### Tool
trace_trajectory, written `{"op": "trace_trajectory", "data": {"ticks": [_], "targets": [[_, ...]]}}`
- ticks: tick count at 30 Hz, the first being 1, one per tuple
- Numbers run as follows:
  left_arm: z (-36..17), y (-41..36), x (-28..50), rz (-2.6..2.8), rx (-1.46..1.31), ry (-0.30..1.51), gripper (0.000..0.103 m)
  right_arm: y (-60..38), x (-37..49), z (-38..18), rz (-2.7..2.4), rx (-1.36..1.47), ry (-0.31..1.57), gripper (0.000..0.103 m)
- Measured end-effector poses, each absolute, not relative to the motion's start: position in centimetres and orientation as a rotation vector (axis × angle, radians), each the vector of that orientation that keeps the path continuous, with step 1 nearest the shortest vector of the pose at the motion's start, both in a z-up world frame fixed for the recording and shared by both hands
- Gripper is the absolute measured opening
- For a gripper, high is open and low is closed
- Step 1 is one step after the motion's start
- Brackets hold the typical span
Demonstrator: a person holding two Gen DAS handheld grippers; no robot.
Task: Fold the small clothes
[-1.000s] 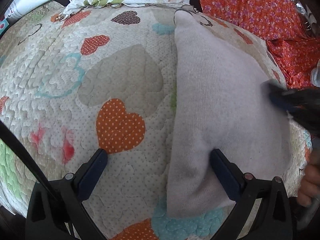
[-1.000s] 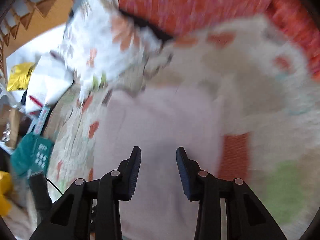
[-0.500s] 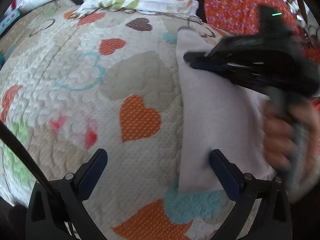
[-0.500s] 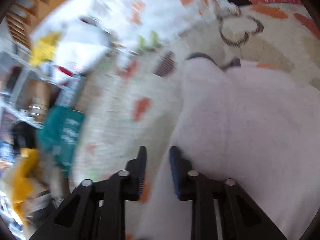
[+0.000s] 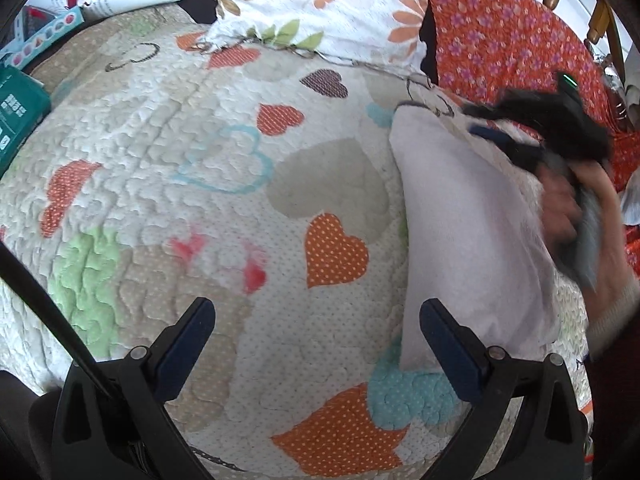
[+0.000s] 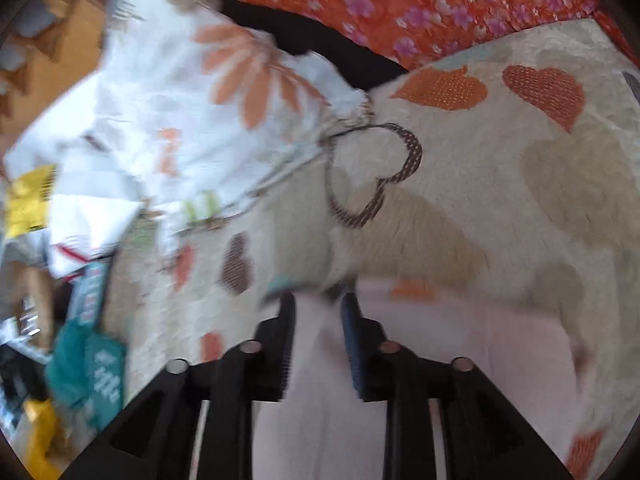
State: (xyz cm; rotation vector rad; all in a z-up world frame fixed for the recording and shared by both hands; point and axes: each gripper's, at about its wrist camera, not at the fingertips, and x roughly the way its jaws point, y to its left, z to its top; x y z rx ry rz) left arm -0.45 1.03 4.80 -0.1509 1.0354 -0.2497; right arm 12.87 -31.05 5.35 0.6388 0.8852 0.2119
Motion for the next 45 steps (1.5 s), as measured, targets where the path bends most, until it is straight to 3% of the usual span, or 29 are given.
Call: {"op": "trace_trajectory", "data": {"ticks": [6, 7, 8, 9, 10, 17, 23, 25, 27, 34, 39, 42, 45], "targets": [[5.6, 1.1, -1.7, -0.245, -0.158, 1.018, 0.102, -35.2, 4.1, 2.0, 0.127, 0.657, 0.931, 0.028], [5.7, 1.0, -1.9, -0.244, -0.152, 1.013, 0.102, -36.8, 2.8, 1.5, 0.112, 0.690, 0.921, 0.016], [6.1, 0.7, -2.3, -0.244, -0.136, 1.002, 0.102, -37.8, 1.9, 1.6, 0.084, 0.709, 0.913, 0.016], [6.4, 0.4, -2.7, -0.246, -0.123, 0.989, 0.102, -38.5, 0.7, 2.2, 0.019, 0.700, 0.896, 0.017], [6.6, 0.1, -2.9, -0.247, -0.113, 0.978, 0.102, -38.5, 0.0, 3.0, -0.022, 0.671, 0.884, 0.025], [6.5, -5.1, -1.1, -0.240, 0.030, 0.913, 0.102, -32.2, -3.6, 3.9, 0.010, 0.373, 0.914, 0.026], [2.0, -8.9, -0.7, -0.180, 0.285, 0.942, 0.103, -30.5, -7.0, 2.2, -0.086, 0.109, 0.940, 0.028], [1.7, -8.3, -1.8, -0.170, 0.300, 0.903, 0.103, -31.4, -7.8, 1.8, -0.121, 0.062, 0.955, 0.040], [1.8, -7.5, -2.2, -0.174, 0.301, 0.908, 0.103, -32.3, -8.4, 2.2, -0.162, 0.057, 0.949, 0.044], [3.3, -4.9, -2.2, -0.089, 0.327, 0.910, 0.101, -29.3, -9.4, 6.1, 0.052, 0.157, 0.822, 0.044], [4.3, -2.9, -2.6, -0.118, 0.179, 0.927, 0.101, -28.6, -7.4, 2.6, 0.050, 0.192, 0.948, 0.044], [6.7, -1.3, -4.2, -0.076, 0.146, 0.804, 0.101, -30.5, -8.1, 1.9, -0.020, 0.197, 0.953, 0.034], [9.3, -0.4, -6.3, 0.000, 0.165, 0.638, 0.101, -31.7, -9.7, 3.4, -0.090, 0.180, 0.901, 0.037]]}}
